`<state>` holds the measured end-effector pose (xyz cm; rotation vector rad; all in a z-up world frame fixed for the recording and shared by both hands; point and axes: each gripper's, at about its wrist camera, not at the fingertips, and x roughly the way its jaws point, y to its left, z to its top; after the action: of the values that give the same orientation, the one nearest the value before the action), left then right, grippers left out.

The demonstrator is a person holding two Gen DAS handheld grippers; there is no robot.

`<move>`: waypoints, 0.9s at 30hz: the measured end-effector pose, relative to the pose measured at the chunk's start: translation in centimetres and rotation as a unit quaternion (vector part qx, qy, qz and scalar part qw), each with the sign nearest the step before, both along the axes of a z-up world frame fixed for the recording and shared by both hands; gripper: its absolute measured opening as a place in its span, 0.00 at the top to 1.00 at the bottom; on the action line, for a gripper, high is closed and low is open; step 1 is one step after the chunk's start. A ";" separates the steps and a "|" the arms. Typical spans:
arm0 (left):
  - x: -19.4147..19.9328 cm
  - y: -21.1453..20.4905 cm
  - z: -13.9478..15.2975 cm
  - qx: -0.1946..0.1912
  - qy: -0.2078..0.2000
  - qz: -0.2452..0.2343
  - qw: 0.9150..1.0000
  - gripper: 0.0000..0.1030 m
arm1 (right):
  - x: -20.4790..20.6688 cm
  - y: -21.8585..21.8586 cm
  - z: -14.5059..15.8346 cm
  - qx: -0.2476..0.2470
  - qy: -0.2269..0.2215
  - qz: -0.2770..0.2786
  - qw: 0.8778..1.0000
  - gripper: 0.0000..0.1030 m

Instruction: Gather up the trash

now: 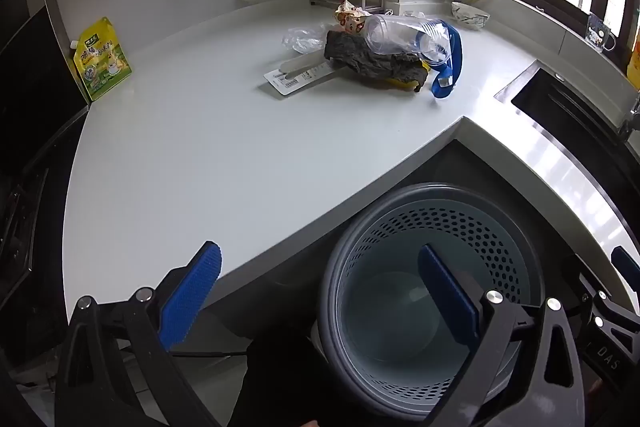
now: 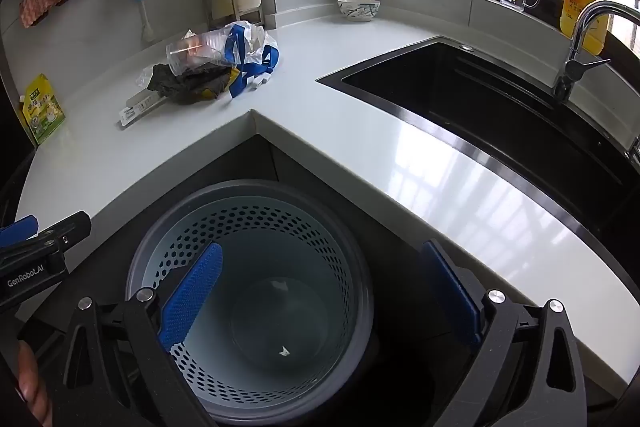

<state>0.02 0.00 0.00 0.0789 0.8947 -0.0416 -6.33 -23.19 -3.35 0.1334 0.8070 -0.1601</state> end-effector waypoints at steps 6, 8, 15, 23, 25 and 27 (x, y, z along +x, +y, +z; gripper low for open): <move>0.0 0.1 0.0 0.000 -0.003 0.000 1.000 0.06 | 0.0 0.0 0.0 0.000 0.001 0.001 1.000 0.08; 0.0 0.0 0.1 0.000 -0.004 0.000 1.000 0.06 | 0.0 0.1 0.1 -0.001 0.002 0.001 1.000 0.08; 0.0 -0.2 0.2 0.001 -0.006 -0.001 1.000 0.06 | -0.1 -0.1 0.1 0.001 -0.002 -0.001 1.000 0.08; -0.1 -0.3 0.4 0.003 -0.009 -0.003 1.000 0.06 | -0.2 0.1 0.1 0.001 -0.004 0.000 1.000 0.08; -0.2 -0.3 0.4 0.003 -0.011 -0.003 1.000 0.06 | -0.3 0.1 0.0 0.000 -0.004 -0.001 1.000 0.08; -0.2 -0.3 0.5 0.004 -0.012 -0.003 1.000 0.06 | -0.1 -0.2 0.1 0.001 -0.004 -0.001 1.000 0.08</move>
<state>-0.21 -0.34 0.45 0.0888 0.8709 -0.0427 -6.45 -23.39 -3.29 0.1365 0.8001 -0.1606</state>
